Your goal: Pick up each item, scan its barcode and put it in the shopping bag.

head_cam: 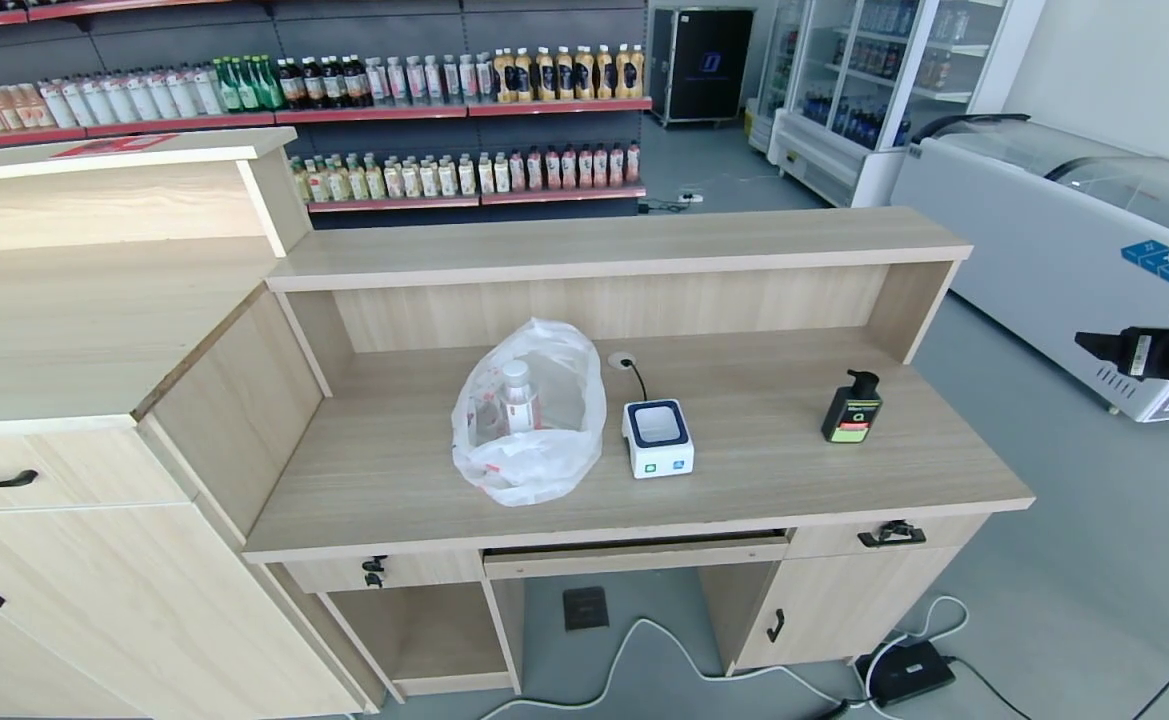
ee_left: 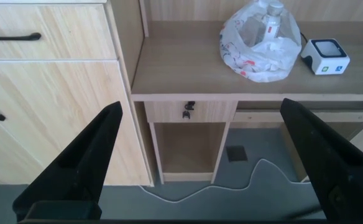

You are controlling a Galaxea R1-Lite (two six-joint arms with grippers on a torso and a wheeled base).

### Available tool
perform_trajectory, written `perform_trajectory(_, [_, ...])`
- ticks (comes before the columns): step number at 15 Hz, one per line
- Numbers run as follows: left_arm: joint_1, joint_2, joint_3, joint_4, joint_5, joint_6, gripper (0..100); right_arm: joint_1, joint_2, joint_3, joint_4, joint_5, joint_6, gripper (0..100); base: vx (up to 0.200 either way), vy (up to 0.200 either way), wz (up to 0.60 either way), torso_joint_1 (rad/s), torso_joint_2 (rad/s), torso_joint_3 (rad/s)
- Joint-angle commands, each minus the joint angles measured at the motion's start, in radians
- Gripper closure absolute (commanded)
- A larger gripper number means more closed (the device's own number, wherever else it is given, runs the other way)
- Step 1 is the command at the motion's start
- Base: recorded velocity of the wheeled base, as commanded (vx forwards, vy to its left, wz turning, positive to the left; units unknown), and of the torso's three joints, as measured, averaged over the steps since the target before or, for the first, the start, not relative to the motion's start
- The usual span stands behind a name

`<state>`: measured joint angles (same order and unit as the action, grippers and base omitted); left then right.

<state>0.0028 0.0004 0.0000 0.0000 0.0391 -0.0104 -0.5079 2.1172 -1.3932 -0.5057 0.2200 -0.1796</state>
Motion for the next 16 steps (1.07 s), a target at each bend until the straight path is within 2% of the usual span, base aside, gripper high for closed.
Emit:
perform_trajectory(1, [0.000,0.000,0.000,0.000,0.001,0.000,0,0.012,0.093,-0.056,0.009,0.005,0.000,0,0.000,0.000,0.00,0.000,0.00,0.000])
perform_trajectory(3, [-0.001,0.000,0.000,0.000,0.001,0.000,0,0.012,0.112,-0.043,0.004,0.036,-0.001,0,0.000,0.000,0.00,0.000,0.00,0.000])
perform_trajectory(7, [0.000,0.000,0.000,0.000,0.001,0.000,0,0.000,0.167,-0.049,0.000,0.098,-0.132,0,0.000,0.000,0.00,0.000,0.00,0.000])
perform_trajectory(16, [0.000,0.000,0.000,0.000,0.001,0.000,0,0.051,0.310,-0.185,0.000,0.145,-0.132,0,0.000,0.000,0.00,0.000,0.00,0.000])
